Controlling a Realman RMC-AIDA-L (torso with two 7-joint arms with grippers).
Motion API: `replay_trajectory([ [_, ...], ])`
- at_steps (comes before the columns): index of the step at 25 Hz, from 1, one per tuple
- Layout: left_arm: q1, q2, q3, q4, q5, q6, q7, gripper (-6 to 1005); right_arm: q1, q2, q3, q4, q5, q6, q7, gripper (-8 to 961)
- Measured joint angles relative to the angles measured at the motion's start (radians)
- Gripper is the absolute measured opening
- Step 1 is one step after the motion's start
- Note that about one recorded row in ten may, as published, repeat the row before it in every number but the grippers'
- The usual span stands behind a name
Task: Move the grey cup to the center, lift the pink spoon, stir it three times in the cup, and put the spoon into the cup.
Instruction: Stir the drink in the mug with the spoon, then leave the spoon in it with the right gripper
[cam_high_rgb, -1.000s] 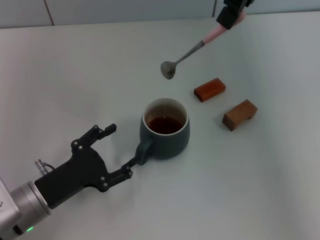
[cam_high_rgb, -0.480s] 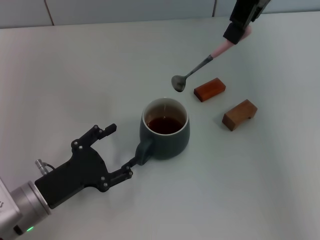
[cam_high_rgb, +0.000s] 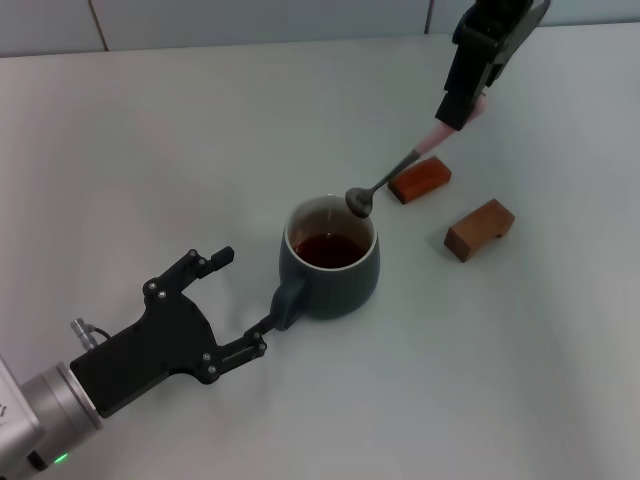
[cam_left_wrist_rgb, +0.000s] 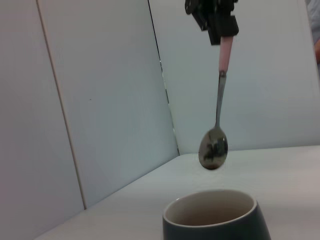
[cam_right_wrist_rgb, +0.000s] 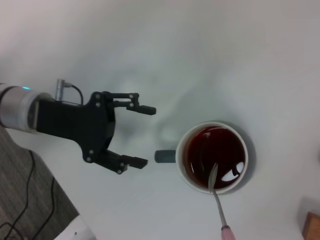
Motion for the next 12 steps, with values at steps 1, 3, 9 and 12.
replay_trajectory([
  [1, 0.000, 0.000, 0.000, 0.000, 0.000, 0.000, 0.000, 837, 0.000, 0.000, 0.000, 0.000, 0.000, 0.000, 0.000, 120],
  [3, -0.001, 0.000, 0.000, 0.000, 0.000, 0.000, 0.000, 837, -0.006, 0.007, 0.000, -0.025, 0.000, 0.020, 0.006, 120],
  [9, -0.002, 0.000, -0.005, 0.000, 0.000, 0.001, 0.000, 837, -0.008, 0.031, 0.000, -0.078, -0.015, 0.090, 0.020, 120],
  [12, -0.003, 0.000, -0.007, 0.000, 0.000, 0.001, 0.000, 837, -0.008, 0.035, 0.000, -0.085, -0.017, 0.108, 0.023, 120],
])
